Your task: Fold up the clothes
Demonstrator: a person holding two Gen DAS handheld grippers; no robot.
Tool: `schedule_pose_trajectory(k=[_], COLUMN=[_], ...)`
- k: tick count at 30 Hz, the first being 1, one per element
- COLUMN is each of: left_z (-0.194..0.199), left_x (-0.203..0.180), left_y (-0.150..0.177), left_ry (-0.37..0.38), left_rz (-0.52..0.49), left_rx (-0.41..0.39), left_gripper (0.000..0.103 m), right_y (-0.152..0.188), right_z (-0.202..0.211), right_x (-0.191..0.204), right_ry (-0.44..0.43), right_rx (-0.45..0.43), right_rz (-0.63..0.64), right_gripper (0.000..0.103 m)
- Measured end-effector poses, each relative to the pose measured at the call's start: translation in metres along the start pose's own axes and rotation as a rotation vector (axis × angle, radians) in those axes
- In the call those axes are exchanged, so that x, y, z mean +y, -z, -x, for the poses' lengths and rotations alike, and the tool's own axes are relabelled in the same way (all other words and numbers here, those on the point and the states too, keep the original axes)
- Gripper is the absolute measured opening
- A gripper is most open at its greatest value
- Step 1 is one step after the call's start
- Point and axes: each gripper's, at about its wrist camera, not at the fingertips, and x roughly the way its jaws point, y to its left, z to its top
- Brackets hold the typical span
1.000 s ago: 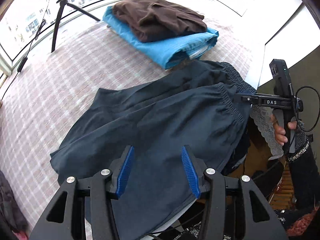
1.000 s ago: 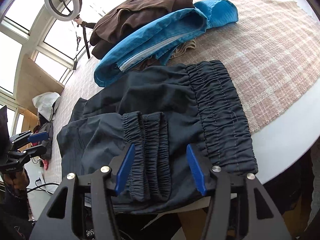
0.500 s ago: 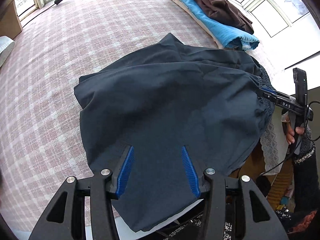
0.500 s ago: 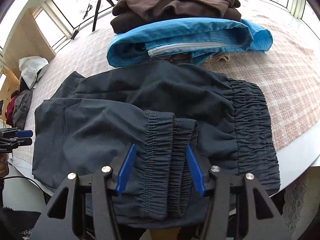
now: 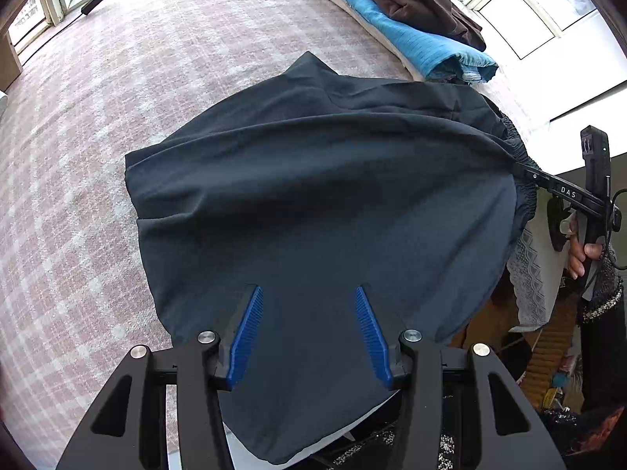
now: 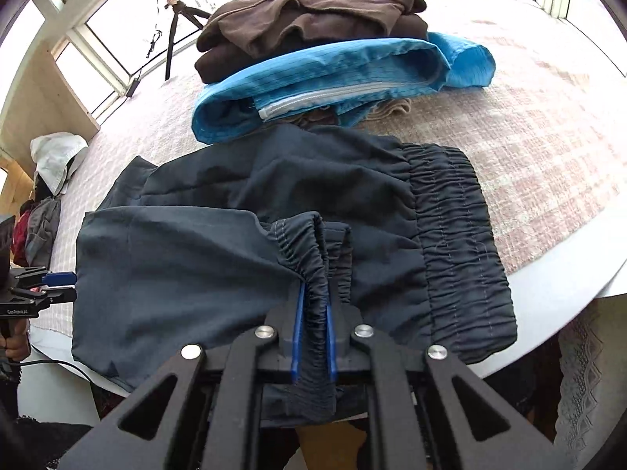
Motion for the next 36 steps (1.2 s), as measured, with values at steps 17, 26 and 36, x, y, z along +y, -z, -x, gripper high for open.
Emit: schedule_pose_trajectory(k=[17, 26, 36], left_z=[0.01, -0.011, -0.008], left_x=[0.088, 0.096, 0.088], left_y=[-0.036, -0.02, 0.047], left_ry=[-0.101, -0.061, 0.091], left_rz=[0.126, 0.14, 0.243], left_rx=[-0.082, -0.028, -0.077], left_gripper=[0.048, 0.048, 0.048], right_y=[-0.012, -0.015, -0.059], right_z=[-0.038, -0.02, 0.052], right_x=[0.004, -0.003, 0.048], right_ry=[-0.013, 0.007, 0.299], right_rx=[0.062, 0.052, -0.017], right_rz=[0.15, 0.155, 0.271], right_gripper=[0.06, 0.03, 0.044])
